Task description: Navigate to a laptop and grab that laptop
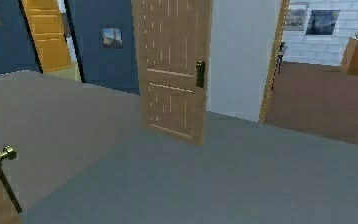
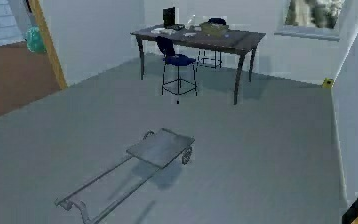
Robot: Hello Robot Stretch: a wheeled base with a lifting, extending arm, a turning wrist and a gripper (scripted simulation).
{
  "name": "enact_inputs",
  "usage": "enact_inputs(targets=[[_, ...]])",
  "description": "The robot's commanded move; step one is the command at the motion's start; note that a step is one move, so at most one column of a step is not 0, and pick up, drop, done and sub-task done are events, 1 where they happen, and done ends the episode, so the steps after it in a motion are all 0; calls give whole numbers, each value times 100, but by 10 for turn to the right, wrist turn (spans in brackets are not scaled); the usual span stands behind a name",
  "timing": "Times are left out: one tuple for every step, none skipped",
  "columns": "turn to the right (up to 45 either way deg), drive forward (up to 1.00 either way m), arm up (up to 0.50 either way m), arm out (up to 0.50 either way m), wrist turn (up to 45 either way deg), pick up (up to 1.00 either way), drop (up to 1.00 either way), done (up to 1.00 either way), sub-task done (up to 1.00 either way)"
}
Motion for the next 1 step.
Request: enact_inputs(targets=[[0,65,0,0,0,0,0,0,0]])
